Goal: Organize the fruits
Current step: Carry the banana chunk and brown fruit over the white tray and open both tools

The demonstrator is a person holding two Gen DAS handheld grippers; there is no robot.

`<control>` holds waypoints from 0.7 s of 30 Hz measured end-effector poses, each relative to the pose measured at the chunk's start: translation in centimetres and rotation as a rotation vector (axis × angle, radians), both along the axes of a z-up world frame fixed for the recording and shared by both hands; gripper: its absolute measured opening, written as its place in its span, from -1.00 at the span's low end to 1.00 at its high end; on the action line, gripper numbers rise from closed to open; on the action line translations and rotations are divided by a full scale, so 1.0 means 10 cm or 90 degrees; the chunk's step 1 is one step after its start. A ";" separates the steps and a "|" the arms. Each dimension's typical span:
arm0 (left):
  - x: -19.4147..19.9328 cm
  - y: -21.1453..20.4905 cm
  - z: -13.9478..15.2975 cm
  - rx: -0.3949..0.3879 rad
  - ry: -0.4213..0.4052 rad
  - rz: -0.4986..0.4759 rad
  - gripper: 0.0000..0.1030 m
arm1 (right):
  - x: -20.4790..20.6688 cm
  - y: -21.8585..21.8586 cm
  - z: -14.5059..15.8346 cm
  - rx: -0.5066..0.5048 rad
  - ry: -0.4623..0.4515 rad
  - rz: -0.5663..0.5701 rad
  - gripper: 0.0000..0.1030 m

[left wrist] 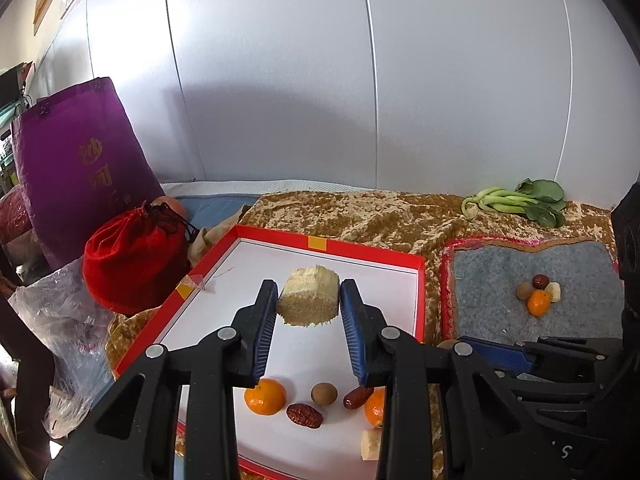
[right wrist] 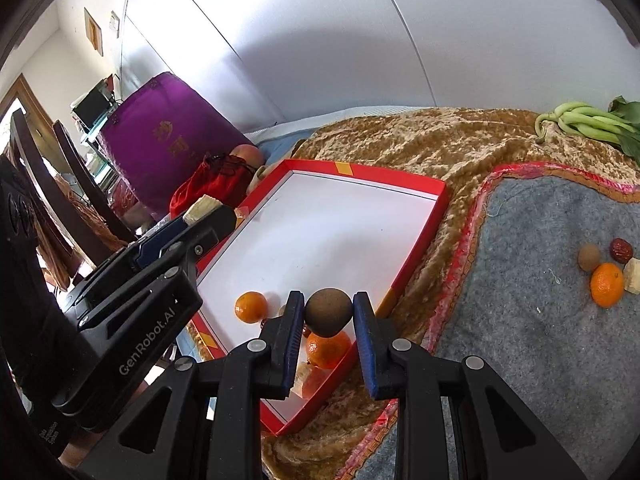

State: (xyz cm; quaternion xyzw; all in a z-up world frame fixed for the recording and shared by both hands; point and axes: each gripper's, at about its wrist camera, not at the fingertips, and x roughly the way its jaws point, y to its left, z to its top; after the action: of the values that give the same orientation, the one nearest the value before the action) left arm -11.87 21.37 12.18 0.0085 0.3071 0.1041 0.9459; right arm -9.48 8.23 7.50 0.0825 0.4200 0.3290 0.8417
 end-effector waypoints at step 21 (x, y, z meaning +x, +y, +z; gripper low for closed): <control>-0.08 0.00 0.06 0.006 -0.036 0.046 -0.42 | -0.03 -0.15 0.15 0.026 -0.015 -0.015 -0.50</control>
State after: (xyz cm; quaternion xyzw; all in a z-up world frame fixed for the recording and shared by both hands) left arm -12.68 21.42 12.79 -0.0008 0.2801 0.1402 0.9497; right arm -9.82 6.70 8.95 0.1005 0.4022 0.3287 0.8486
